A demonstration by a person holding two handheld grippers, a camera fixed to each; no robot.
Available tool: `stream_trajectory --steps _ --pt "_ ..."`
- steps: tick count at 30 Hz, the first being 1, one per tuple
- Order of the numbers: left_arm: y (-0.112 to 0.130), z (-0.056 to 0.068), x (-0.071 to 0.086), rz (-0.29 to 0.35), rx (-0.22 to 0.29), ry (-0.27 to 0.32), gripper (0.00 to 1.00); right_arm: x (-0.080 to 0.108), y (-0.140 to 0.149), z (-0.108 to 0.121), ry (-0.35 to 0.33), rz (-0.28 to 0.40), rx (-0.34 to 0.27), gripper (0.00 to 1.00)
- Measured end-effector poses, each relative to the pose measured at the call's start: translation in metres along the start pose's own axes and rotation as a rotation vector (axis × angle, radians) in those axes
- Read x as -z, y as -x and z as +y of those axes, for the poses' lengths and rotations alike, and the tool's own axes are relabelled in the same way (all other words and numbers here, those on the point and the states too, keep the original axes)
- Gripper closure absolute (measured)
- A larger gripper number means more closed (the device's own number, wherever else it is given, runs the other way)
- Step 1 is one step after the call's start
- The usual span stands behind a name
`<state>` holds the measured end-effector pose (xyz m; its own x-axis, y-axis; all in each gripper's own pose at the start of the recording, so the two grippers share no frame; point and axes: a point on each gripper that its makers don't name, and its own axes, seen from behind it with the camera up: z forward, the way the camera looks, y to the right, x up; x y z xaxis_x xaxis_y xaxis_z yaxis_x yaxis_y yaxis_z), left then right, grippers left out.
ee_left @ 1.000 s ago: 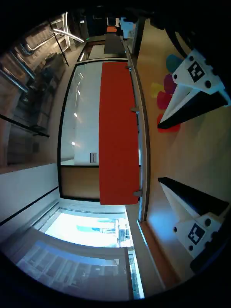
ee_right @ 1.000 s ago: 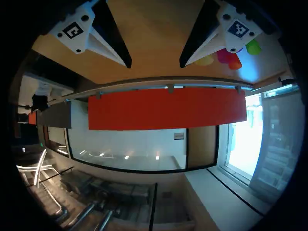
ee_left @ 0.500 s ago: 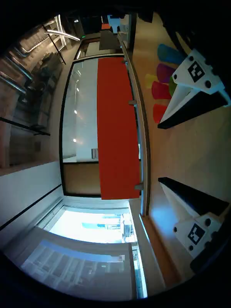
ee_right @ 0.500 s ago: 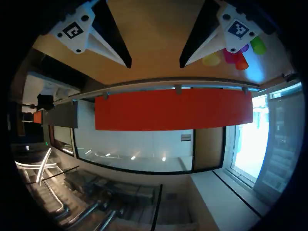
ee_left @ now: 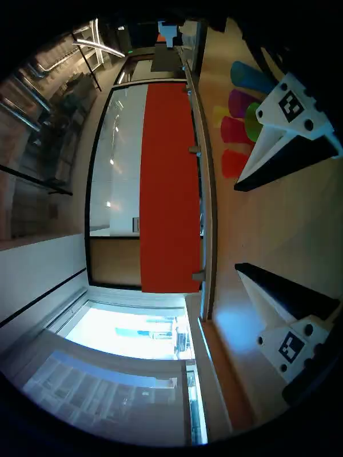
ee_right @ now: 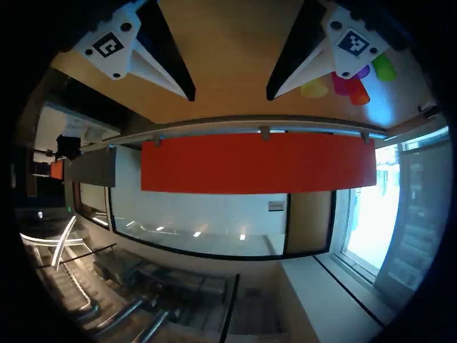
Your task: Pour water
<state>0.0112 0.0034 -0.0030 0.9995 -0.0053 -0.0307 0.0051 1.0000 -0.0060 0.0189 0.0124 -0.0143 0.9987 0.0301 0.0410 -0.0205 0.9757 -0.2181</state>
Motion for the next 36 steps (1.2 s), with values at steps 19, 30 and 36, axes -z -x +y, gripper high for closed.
stream_trajectory --steps 19,30,36 --pt "0.010 -0.005 -0.002 -0.027 0.000 -0.011 0.07 0.001 0.002 0.002 0.010 -0.008 -0.002 0.04" --pt "0.011 -0.005 -0.002 -0.030 -0.002 -0.009 0.07 -0.001 -0.002 0.000 0.000 0.000 -0.002 0.03" --pt "0.011 -0.004 -0.002 -0.031 -0.003 -0.007 0.07 0.005 -0.004 0.002 -0.006 0.016 -0.007 0.04"
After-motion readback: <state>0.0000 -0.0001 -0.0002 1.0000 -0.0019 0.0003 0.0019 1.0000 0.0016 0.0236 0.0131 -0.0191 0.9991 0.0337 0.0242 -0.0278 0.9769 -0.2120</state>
